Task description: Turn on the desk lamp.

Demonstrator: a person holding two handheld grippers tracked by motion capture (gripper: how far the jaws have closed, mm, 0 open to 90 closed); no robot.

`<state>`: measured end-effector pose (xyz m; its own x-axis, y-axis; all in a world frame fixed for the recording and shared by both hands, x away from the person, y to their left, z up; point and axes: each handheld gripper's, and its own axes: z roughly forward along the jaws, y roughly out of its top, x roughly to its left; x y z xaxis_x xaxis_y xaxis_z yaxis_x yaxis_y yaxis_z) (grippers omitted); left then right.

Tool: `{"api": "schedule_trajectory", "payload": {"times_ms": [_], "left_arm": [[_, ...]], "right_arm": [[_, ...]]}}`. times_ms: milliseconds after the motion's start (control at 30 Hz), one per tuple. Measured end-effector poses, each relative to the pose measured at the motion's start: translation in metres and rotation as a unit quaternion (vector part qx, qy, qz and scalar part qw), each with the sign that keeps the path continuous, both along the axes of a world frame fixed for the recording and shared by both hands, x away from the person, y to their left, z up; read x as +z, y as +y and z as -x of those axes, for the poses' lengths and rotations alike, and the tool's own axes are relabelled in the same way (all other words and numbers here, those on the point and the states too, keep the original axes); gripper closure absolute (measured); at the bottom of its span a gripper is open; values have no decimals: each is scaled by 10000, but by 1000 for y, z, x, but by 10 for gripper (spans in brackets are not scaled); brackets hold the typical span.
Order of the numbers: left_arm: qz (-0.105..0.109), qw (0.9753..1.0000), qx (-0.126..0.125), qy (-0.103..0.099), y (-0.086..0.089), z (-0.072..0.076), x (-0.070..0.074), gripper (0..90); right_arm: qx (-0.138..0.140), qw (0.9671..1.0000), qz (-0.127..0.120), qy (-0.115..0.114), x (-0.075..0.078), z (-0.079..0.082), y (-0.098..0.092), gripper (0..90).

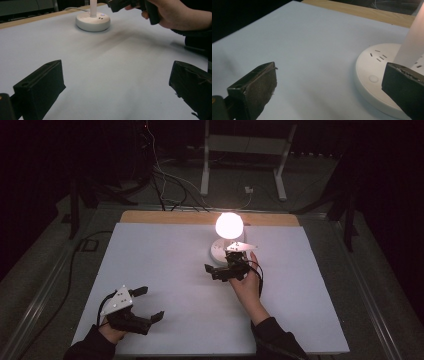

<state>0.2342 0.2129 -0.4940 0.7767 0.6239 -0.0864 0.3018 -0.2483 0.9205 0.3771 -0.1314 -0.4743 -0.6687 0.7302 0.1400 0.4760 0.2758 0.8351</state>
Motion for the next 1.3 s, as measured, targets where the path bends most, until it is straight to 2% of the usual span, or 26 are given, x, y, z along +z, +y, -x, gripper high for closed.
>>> {"api": "schedule_trajectory", "payload": {"times_ms": [167, 333, 600, 733, 800, 1300], "left_arm": [[6, 10000, 2, 10, 0, 0, 0, 4], [9, 10000, 0, 8, 0, 0, 0, 4], [-14, 10000, -6, 7, 0, 0, 0, 4], [7, 10000, -2, 9, 0, 0, 0, 4], [-7, 10000, -3, 4, 0, 0, 0, 4], [-8, 10000, -28, -7, -1, 1, 0, 4]], "right_arm": [[-26, 9995, 281, -143, 6, 7, -5, 0], [62, 9996, 233, -113, 10, 11, -10, 0], [158, 9992, 298, -229, 16, 24, -27, 0], [222, 9989, 235, -326, 20, 34, -40, 0], [270, 9990, 179, -296, 20, 38, -45, 0], [411, 9984, 253, -299, 11, 68, -79, 0]]}}
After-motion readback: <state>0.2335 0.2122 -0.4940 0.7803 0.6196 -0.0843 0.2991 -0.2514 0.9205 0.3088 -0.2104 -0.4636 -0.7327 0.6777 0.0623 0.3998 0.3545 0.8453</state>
